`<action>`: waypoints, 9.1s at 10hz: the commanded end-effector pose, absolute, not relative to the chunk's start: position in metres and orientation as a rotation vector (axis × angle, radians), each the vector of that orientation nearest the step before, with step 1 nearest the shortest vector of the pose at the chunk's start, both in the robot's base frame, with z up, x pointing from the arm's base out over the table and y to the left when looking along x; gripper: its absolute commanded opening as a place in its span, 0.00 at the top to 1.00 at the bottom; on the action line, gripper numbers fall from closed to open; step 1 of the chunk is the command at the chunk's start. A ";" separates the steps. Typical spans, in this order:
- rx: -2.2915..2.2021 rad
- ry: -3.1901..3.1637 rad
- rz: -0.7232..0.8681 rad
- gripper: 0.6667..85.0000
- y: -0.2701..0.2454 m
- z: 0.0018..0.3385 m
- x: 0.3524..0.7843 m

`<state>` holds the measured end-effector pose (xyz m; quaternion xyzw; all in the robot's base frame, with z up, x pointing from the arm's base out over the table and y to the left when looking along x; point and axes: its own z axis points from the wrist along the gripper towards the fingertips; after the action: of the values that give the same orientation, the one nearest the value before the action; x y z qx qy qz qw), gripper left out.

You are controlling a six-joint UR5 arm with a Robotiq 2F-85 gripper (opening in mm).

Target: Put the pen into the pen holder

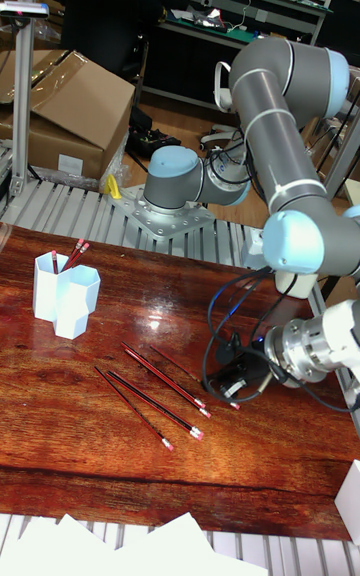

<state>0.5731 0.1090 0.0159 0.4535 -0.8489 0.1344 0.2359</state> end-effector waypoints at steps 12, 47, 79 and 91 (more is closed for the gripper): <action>0.979 -2.741 0.251 1.00 0.156 0.094 0.568; 1.105 -2.634 0.329 1.00 -0.046 0.299 0.407; 1.504 -3.281 -0.025 1.00 -0.132 0.324 0.374; 1.650 -3.441 -0.146 1.00 -0.099 0.275 0.426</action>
<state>0.4194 -0.1030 0.2850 0.4099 -0.8555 -0.0262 -0.3153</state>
